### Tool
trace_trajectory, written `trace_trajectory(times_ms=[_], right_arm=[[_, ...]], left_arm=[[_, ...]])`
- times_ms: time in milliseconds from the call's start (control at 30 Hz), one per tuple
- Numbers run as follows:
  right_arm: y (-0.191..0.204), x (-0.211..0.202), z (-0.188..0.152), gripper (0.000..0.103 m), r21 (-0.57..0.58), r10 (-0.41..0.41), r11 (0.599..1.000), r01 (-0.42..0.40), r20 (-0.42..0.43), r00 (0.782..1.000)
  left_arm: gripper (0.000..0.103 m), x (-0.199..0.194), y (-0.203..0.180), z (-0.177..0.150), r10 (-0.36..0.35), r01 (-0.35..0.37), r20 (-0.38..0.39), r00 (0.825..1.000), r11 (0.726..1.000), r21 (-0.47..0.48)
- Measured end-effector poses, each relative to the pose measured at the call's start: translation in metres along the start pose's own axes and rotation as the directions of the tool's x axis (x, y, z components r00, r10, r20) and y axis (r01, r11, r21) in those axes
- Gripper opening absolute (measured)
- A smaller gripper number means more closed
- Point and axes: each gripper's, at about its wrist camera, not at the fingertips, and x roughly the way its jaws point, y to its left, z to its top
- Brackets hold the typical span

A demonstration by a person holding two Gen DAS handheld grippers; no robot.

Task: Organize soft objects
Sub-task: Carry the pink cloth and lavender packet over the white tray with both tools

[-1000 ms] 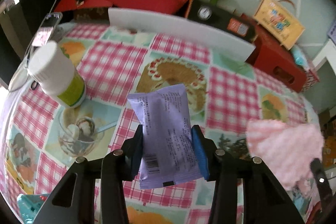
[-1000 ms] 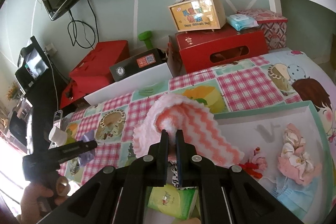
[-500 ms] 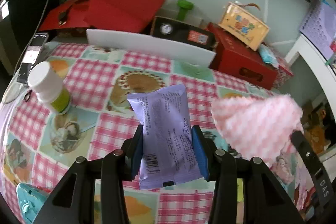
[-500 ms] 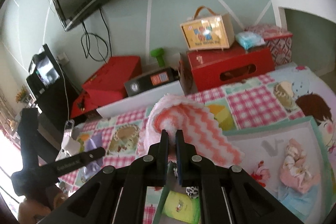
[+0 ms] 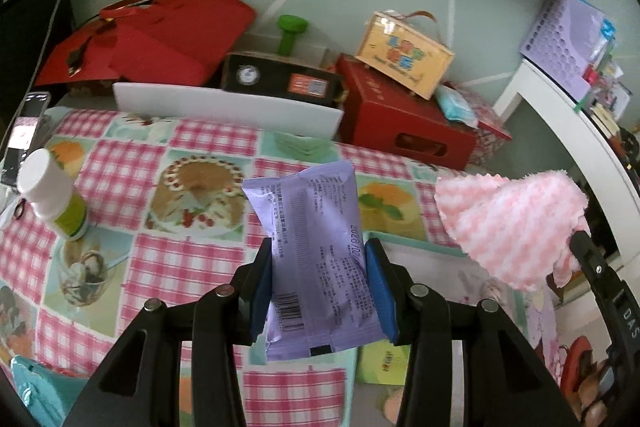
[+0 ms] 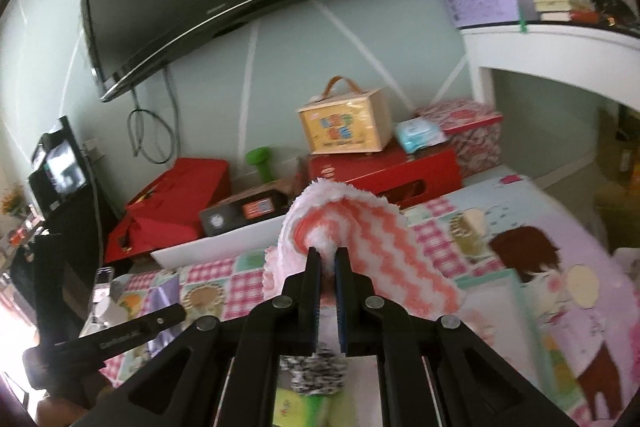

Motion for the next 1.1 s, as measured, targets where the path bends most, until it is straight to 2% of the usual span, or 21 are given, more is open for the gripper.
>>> trace_trajectory(times_ms=[167,300,533,667,900,1100], right_arm=[[-0.021,-0.014,0.006,0.007,0.008,-0.096,0.995,0.096,0.015,0.995],[-0.040,-0.026,0.009,0.007,-0.003,-0.197,0.980,0.198,0.009,0.980],[-0.075,-0.042,0.013,0.007,0.057,-0.285,0.957,0.285,-0.016,0.958],[-0.081,-0.034,0.009,0.007,0.066,-0.282,0.956,0.285,-0.060,0.958],[-0.080,-0.002,-0.011,0.007,0.041,-0.245,0.966,0.256,-0.181,0.952],[-0.069,0.031,-0.035,0.011,0.002,-0.205,0.976,0.216,-0.308,0.929]], left_arm=[[0.046,0.006,-0.023,-0.006,-0.044,0.045,-0.028,0.999,0.998,0.048],[0.046,0.010,-0.042,-0.013,-0.074,0.079,-0.050,0.996,0.993,0.094],[0.046,0.020,-0.082,-0.030,-0.121,0.139,-0.105,0.987,0.972,0.188],[0.046,0.029,-0.101,-0.043,-0.136,0.167,-0.144,0.980,0.957,0.237],[0.047,0.049,-0.112,-0.058,-0.108,0.164,-0.204,0.973,0.946,0.278],[0.047,0.062,-0.111,-0.063,-0.090,0.161,-0.248,0.964,0.946,0.281]])
